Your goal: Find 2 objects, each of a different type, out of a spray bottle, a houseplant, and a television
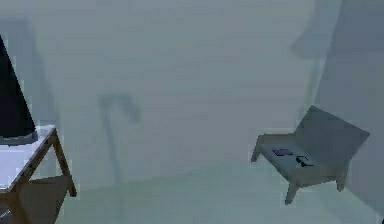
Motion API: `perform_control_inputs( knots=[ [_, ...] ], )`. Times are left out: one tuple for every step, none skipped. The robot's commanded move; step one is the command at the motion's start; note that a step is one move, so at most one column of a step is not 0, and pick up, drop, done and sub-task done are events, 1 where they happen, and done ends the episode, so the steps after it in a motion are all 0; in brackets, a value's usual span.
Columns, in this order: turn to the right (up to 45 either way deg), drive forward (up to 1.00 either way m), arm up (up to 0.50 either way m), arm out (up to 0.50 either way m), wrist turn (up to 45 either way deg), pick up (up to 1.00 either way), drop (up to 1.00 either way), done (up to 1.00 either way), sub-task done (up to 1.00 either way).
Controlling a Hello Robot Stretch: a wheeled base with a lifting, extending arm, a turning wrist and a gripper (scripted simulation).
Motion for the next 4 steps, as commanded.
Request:
perform_control_inputs(
  knots=[
    [0.0, 0.7, 0.0, 0.0, 0.0, 0.0, 0.0, 0.0, 0.0],
    [-45.0, 0.0, 0.0, 0.0, 0.0, 0.0, 0.0, 0.0, 0.0],
    [-33.0, 0.0, 0.0, 0.0, 0.0, 0.0, 0.0, 0.0, 0.0],
    [0.0, 0.0, 0.0, 0.0, 0.0, 0.0, 0.0, 0.0, 1.0]
  ],
)
